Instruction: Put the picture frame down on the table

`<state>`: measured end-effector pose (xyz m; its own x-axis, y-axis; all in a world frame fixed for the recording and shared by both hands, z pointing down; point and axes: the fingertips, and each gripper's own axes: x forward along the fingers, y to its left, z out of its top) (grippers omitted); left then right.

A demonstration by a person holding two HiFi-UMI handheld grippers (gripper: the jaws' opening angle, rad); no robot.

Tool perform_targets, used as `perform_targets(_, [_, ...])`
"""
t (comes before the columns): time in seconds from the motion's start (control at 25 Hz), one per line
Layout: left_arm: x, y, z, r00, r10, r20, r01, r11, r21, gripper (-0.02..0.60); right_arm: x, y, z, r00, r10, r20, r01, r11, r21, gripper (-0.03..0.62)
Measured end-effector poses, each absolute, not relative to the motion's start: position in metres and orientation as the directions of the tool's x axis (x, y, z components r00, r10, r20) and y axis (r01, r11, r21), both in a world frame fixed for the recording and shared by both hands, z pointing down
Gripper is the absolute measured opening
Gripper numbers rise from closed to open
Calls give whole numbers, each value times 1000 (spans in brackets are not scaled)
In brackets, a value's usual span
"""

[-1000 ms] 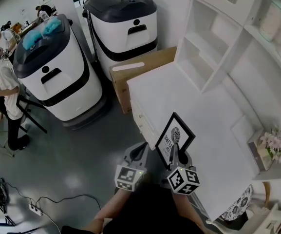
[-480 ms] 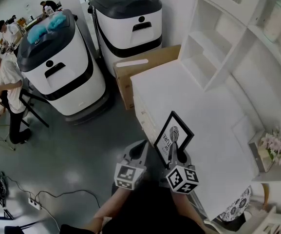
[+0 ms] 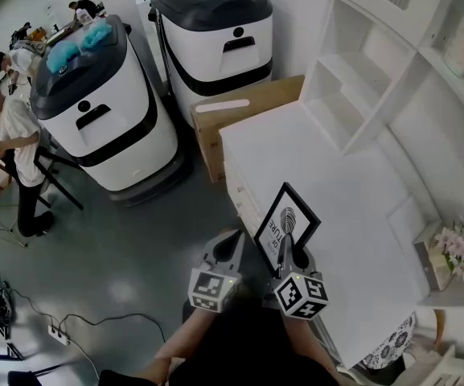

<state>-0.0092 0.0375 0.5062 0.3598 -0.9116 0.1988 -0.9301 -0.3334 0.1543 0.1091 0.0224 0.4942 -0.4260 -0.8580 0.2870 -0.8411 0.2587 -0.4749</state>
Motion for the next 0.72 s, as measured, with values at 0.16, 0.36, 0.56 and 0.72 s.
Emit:
perform_targets(0.16, [-17, 27, 508, 359, -911, 203, -930, -332, 155, 11, 99, 12, 496, -435, -852, 289, -837, 265, -478, 14])
perform_targets(0.36, [-29, 7, 505, 351, -914, 203, -933, -325, 153, 11, 91, -6, 493, -438, -852, 288, -835, 267, -481, 14])
perform_targets(0.56, [-34, -13, 505, 355, -913, 204, -932, -328, 152, 11, 86, -26, 492, -432, -856, 285, -833, 258, -489, 14])
perform_targets(0.72, [-42, -27, 507, 358, -909, 212, -931, -332, 150, 11, 76, -41, 493, -438, -852, 288, -826, 254, -503, 14])
